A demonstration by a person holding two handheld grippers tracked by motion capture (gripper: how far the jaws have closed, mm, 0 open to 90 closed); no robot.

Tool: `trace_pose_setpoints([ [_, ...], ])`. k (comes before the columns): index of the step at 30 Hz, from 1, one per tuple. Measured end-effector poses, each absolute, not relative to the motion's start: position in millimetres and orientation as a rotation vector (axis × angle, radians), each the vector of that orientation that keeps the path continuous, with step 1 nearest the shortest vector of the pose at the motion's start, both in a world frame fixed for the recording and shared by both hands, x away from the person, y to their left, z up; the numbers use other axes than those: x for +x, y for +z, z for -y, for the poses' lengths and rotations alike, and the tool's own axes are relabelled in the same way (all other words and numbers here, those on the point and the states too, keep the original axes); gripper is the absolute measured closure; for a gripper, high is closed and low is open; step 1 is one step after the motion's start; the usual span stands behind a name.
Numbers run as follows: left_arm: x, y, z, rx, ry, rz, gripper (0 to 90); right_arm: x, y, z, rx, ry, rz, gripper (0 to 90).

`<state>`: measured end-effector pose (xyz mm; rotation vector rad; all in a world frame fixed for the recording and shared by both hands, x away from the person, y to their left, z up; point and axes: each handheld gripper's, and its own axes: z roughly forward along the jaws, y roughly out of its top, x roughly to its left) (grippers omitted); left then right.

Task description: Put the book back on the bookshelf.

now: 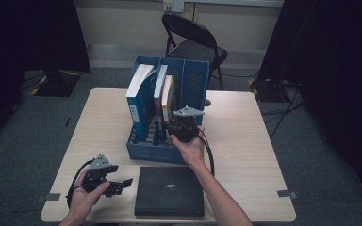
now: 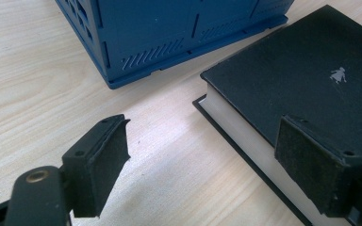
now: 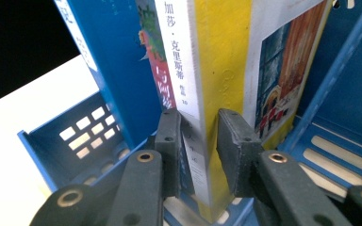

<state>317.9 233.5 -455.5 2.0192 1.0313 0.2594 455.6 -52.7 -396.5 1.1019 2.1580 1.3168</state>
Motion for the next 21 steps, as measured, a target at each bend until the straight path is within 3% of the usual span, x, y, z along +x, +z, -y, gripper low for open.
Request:
trace_pose_setpoints([
  [21,318,-456,-234,2.022,0.255,-1.030,17.7,479,-395,42,1.113,1.313,-2.132,68.2],
])
